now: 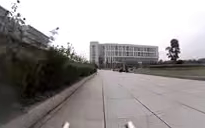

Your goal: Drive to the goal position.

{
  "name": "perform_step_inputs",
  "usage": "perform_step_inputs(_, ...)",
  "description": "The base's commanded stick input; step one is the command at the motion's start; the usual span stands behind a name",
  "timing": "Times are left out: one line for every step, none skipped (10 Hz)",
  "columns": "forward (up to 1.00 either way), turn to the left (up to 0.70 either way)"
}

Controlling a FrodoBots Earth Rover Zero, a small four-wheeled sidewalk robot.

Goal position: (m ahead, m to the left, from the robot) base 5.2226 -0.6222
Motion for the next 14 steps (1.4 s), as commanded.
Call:
perform_step_inputs(0.60,0.00)
perform_step_inputs(0.60,0.00)
perform_step_inputs(0.60,0.00)
perform_step_inputs(0.60,0.00)
perform_step_inputs(0.60,0.00)
perform_step_inputs(0.60,0.00)
perform_step_inputs(0.60,0.00)
perform_step_inputs(0.60,0.00)
perform_step_inputs(0.60,0.00)
perform_step_inputs(0.60,0.00)
perform_step_inputs(0.60,0.00)
perform_step_inputs(0.60,0.00)
perform_step_inputs(0.60,0.00)
perform_step_inputs(0.60,0.00)
